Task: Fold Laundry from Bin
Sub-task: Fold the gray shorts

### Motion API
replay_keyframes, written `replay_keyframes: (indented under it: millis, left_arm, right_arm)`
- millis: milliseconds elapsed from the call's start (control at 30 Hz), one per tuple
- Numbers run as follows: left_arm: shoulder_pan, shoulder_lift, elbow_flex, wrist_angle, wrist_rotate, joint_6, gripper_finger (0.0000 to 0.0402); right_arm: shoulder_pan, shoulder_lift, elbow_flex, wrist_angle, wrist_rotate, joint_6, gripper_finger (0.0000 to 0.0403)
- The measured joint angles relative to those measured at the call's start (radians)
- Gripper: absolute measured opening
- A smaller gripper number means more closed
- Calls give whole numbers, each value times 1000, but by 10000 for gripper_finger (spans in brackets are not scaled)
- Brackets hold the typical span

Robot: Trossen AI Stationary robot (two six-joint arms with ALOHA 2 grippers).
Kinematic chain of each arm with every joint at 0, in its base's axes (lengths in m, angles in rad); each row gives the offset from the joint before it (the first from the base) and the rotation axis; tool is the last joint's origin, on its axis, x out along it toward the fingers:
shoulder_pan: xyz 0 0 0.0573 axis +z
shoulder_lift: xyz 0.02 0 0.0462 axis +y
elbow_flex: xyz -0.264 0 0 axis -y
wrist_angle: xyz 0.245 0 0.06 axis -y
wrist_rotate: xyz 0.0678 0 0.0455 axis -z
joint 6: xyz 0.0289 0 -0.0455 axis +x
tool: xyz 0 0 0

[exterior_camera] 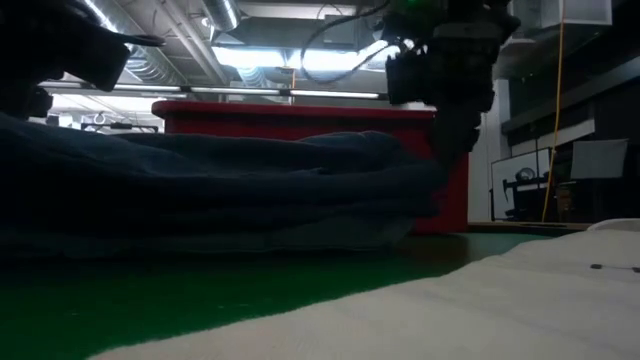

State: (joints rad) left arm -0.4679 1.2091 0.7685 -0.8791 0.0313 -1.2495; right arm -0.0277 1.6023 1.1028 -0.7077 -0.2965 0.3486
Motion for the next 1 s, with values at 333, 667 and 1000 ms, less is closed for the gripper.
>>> replay_keyframes:
  millis: [333,667,1000]
  left_arm:
    - [0,-4,0,0,40,2,115]
    - [1,-79,0,29,-34,-32,112]
    - [1,-84,-1,158,-90,3,112]
  right_arm:
    - [1,-6,146,-112,121,-139,177]
    - [1,3,181,1,201,-211,177]
    - [1,74,182,179,179,-226,177]
